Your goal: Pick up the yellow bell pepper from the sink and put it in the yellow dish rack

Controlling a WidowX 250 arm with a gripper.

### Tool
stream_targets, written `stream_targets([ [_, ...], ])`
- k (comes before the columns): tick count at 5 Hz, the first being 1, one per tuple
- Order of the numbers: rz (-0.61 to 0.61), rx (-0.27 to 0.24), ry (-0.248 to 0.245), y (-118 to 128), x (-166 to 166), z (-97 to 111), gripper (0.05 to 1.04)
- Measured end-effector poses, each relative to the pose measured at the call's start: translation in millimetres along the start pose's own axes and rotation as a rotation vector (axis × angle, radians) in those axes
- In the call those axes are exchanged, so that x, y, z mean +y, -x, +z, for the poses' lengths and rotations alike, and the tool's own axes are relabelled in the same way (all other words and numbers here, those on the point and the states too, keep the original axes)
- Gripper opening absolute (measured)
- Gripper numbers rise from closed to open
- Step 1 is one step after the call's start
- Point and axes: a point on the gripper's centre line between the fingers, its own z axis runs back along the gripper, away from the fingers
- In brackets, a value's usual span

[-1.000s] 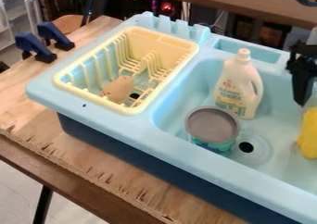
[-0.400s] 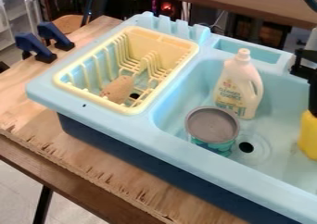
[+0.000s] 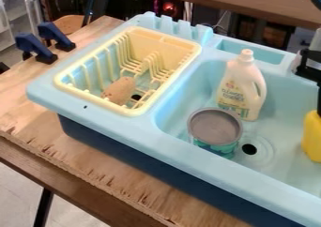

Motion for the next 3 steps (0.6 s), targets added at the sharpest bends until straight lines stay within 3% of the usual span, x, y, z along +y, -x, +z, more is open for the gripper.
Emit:
stream_targets([
  [1, -0.013, 0.037, 0.005, 6, 2, 1, 0.121],
  [2, -0.015, 0.095, 0.000, 24, 5, 26, 0.121],
  [3, -0.018, 0.075, 0.009, 39, 11, 65, 0.121],
])
